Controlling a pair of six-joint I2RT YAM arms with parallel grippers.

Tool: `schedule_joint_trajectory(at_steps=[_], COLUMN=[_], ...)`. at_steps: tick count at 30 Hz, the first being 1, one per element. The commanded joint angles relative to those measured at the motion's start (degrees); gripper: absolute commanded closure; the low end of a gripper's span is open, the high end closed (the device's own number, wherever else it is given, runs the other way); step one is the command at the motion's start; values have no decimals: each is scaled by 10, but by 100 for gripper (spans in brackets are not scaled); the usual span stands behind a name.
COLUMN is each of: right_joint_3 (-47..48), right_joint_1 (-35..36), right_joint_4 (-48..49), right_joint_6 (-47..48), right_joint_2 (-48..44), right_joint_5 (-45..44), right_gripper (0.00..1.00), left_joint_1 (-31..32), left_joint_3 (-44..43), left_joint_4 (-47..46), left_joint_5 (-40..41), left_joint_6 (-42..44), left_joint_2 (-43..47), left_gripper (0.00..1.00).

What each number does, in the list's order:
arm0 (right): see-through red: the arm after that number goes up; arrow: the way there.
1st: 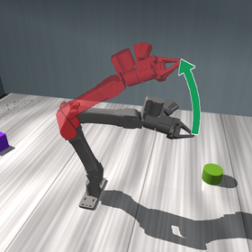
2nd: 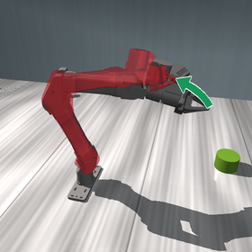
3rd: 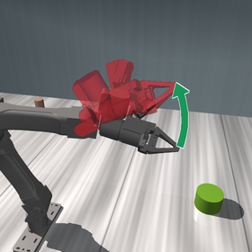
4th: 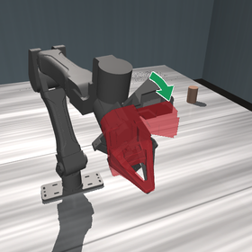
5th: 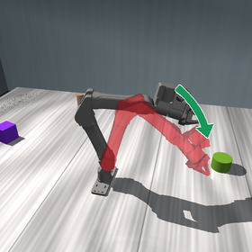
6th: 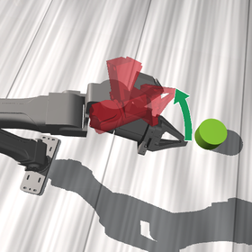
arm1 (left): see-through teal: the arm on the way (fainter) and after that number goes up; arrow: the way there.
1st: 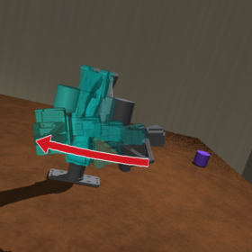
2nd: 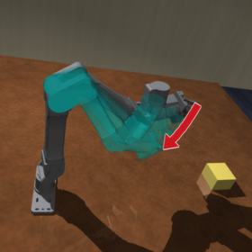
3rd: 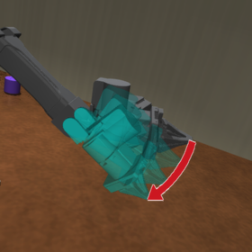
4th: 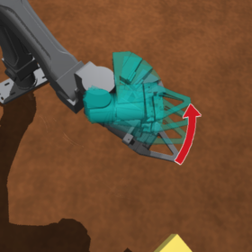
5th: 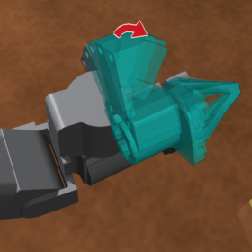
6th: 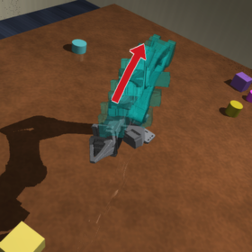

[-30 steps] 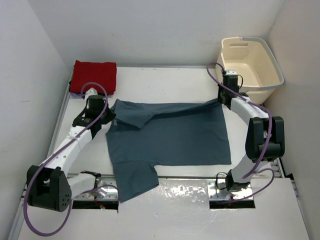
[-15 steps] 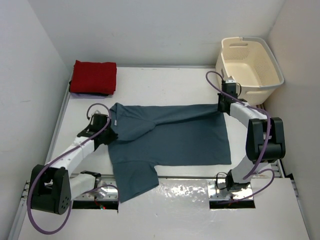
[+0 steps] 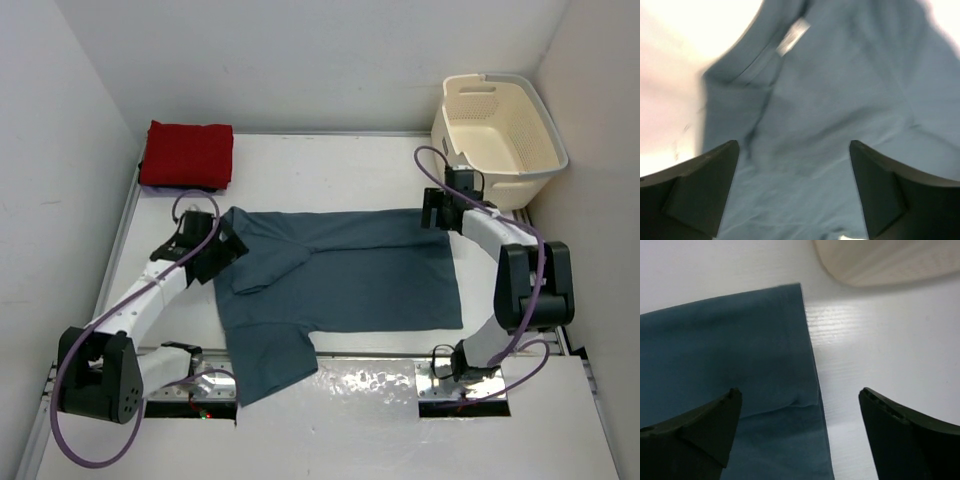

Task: Fold and stack the t-shirts
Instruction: Fold the flattened tshirt in 1/3 of the way

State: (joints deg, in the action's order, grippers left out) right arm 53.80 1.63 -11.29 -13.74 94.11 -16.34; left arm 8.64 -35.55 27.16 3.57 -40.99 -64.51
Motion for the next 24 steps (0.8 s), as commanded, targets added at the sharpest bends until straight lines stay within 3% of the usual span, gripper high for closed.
schedule_joint_trajectory(at_steps=[1, 2, 6, 16, 19, 24], right_joint_3=[13, 14, 21, 111, 124, 133], right_joint_1=[0, 1, 23, 35, 33, 32], right_joint_4=[20, 21, 51, 51, 43, 20], right_joint_6=[6, 3, -5, -23, -15, -9], right_joint_2=[-52, -52, -31, 115, 143, 176], right_joint_5=[64, 83, 149, 133, 105, 76], right_gripper=[1, 1, 1, 1, 1, 1], left_joint_1=[4, 4, 15, 24, 23, 16], left_joint_3=[-53, -63, -122, -217, -263, -261], left_joint_4=[-53, -68, -149, -302, -273, -206], left_joint_5=[-6, -15, -33, -54, -18, 78], left_joint_6=[12, 11, 14, 26, 28, 12], left_joint_2=[2, -17, -90, -343, -389, -403], left_gripper=[7, 0, 0, 0, 1, 1])
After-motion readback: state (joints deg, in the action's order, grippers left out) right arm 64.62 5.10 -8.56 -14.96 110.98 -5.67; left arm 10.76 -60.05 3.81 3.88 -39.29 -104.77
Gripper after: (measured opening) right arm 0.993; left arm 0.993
